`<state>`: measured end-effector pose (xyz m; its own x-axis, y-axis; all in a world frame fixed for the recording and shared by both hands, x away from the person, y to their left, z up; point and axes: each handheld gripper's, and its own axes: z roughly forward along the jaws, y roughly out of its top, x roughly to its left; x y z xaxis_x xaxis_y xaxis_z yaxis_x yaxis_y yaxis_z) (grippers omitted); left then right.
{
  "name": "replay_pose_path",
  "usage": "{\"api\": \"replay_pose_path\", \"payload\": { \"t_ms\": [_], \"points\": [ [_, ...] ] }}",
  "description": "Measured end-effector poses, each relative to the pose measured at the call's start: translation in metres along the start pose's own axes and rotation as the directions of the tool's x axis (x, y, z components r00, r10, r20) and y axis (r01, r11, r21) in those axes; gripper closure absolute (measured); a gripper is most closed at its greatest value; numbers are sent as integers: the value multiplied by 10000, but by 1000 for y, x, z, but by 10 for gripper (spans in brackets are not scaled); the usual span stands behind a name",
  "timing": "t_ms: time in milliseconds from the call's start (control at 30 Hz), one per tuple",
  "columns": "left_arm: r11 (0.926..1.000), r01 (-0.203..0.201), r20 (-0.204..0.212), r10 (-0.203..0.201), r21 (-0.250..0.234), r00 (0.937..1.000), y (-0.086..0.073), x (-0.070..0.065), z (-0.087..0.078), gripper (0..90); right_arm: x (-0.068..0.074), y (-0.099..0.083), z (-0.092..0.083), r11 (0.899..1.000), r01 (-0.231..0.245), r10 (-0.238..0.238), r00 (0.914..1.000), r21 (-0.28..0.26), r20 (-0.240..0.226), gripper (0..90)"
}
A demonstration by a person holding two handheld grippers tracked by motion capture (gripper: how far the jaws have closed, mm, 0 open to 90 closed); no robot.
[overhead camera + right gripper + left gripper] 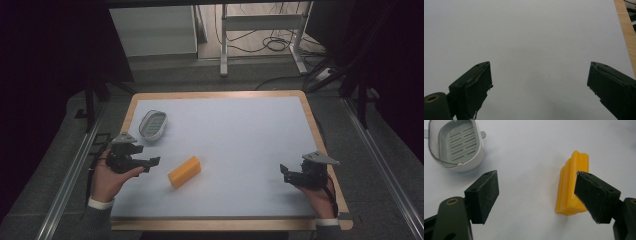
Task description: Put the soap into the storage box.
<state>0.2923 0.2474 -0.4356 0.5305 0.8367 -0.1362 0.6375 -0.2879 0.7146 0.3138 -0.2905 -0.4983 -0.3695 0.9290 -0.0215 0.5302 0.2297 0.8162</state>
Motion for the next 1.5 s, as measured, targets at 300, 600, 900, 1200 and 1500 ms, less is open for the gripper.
{"api": "replay_pose_path", "payload": {
  "t_ms": [300,600,900,1200,1500],
  "points": [
    [9993,-379,-8,379,-25,9993,11,-13,2,201,-1,-1,0,10000,87,-87,9999,49,105,57],
    [9954,-926,119,923,258,9957,16,-32,3,199,1,-1,0,9999,148,-149,9998,80,124,57],
    [9848,-1455,491,1413,950,9887,22,-46,26,205,0,-1,0,9998,154,-156,9998,107,159,57],
    [9777,-1582,688,1498,1385,9863,22,-51,42,238,0,-3,2,9994,230,-235,9995,249,222,57],
    [9638,-1771,793,1643,1994,9832,19,-58,65,258,1,-3,4,9988,348,-357,9990,338,262,57]
  ]
}}
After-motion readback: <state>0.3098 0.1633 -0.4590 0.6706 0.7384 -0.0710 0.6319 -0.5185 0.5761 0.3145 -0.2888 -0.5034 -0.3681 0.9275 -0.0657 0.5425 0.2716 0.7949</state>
